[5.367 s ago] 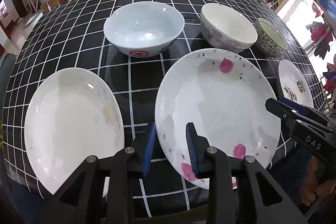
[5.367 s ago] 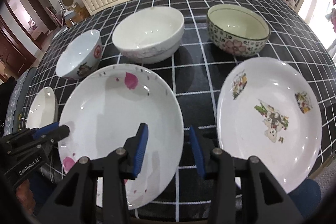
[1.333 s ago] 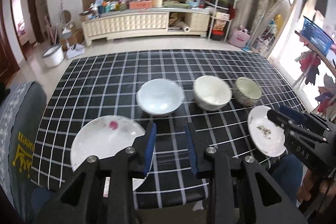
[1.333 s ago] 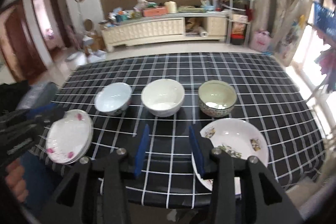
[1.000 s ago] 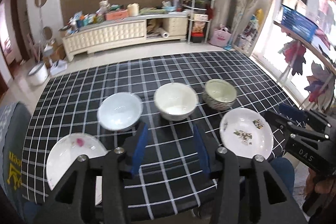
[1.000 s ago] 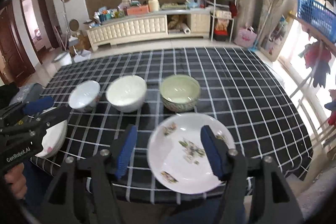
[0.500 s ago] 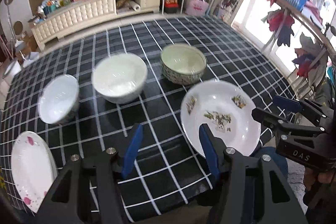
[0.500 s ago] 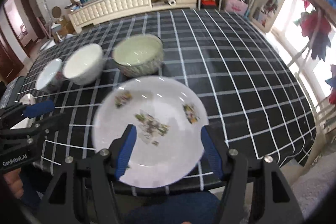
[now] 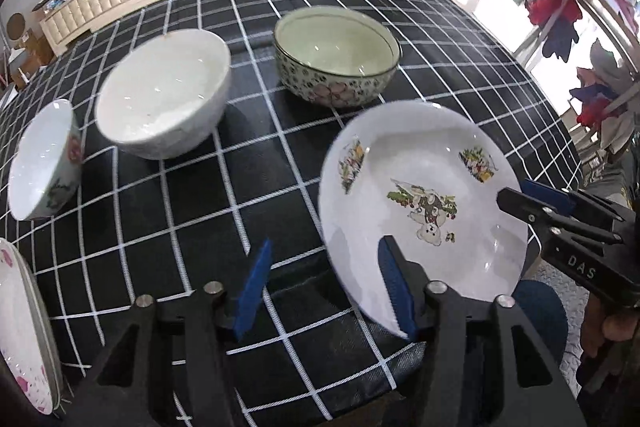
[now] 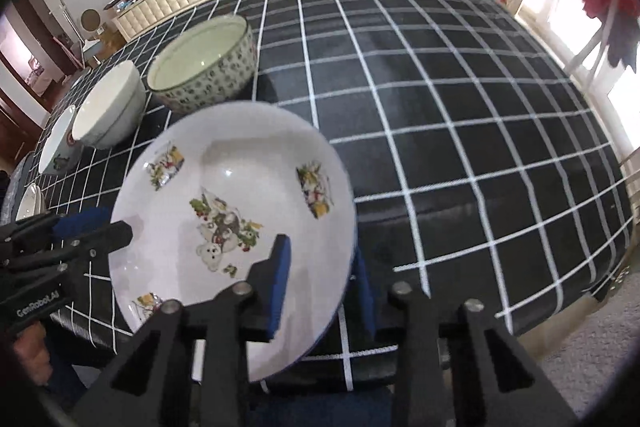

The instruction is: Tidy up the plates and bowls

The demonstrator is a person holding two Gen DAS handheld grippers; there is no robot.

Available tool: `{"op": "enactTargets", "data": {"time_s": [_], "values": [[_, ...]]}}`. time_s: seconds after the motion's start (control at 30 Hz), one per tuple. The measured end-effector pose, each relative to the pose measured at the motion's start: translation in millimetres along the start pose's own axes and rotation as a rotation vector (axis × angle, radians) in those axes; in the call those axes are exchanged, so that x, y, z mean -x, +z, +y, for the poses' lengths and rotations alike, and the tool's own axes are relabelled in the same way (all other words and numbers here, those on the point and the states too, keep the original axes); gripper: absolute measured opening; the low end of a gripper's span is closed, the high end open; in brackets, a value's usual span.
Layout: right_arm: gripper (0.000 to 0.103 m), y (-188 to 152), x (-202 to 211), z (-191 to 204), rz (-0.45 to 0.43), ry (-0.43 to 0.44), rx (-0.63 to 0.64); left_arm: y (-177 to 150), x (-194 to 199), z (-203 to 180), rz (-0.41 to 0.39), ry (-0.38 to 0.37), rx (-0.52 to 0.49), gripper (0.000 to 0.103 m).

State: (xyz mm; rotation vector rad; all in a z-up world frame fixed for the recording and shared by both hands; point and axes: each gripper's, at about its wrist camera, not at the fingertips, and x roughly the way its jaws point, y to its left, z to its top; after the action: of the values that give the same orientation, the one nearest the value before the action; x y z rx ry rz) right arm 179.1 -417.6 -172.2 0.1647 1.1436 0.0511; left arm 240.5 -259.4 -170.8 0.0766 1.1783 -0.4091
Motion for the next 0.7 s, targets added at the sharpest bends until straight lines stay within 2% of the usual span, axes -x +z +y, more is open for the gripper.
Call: {"op": "enactTargets", "data": {"time_s": [0.13,0.3,0.7], "values": [[0.023,-1.2,-4.6,-5.4,0.009,0.018,-0.014,1.6,-12.9,-0.8,0.034,0.0,0.006,0.024],[0.021,-1.4,-3.2,-8.5,-0.003,0.043,-0.02,2.9,-19.8,-4.2,0.047,-0.016,0.005,0.014],[0.021,-6.0,4.6,4.4,-0.013,0.036,-0.039,4.9,-18.9,-4.7,0.033,0.011,-0.003,0.015]]}}
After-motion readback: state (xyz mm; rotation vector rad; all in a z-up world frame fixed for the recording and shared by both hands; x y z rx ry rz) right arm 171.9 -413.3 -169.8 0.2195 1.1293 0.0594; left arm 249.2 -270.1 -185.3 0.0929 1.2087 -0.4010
